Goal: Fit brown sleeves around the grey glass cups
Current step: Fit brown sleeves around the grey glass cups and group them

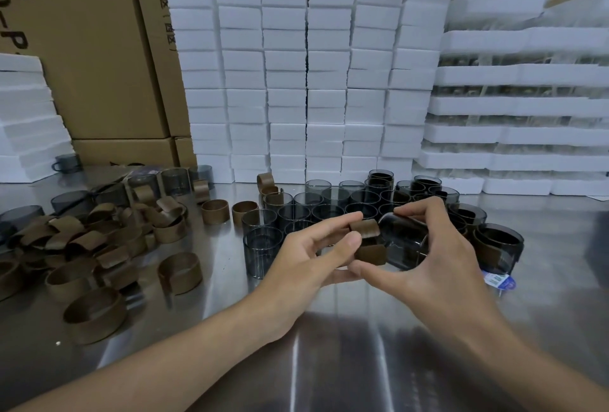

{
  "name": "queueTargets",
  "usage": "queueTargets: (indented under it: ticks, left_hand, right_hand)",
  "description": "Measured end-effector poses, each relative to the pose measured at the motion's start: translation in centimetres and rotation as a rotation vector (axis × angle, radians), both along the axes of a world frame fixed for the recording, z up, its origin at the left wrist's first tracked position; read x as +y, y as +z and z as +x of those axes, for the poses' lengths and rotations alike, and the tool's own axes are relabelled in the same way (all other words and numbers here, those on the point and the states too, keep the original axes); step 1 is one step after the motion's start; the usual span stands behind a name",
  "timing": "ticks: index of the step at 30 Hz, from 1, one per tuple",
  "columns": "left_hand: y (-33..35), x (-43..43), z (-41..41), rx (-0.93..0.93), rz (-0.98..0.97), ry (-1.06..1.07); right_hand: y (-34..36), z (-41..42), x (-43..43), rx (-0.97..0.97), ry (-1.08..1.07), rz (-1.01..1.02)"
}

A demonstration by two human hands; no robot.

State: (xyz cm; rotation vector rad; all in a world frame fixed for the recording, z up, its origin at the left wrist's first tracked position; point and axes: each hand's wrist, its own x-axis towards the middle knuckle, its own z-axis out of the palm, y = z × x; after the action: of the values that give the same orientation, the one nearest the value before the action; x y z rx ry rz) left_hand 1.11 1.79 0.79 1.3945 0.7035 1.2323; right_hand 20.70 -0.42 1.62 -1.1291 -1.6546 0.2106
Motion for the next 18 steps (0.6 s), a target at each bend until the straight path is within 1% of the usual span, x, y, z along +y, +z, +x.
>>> queueTargets:
  ticks: [3, 7, 14, 18]
  left_hand:
    - [0.2, 0.0, 0.1, 0.002, 0.000, 0.023]
    - [0.1, -0.2, 0.5, 0.018, -0.078, 0.054]
    - [0.3, -0.6, 0.6, -0.022, -0.192, 0.000]
    - [0.3, -1.2, 1.0, -0.019, -0.231, -0.024]
  right_hand:
    - [0.3, -0.6, -0.4, 0.032, 0.016, 0.019]
    - [0.5, -1.7, -1.2, 0.063, 0.108, 0.069]
    - [0.7, -1.7, -1.5, 0.110, 0.203, 0.117]
    - [0.2, -2.1, -1.5, 0.095, 0.275, 0.181]
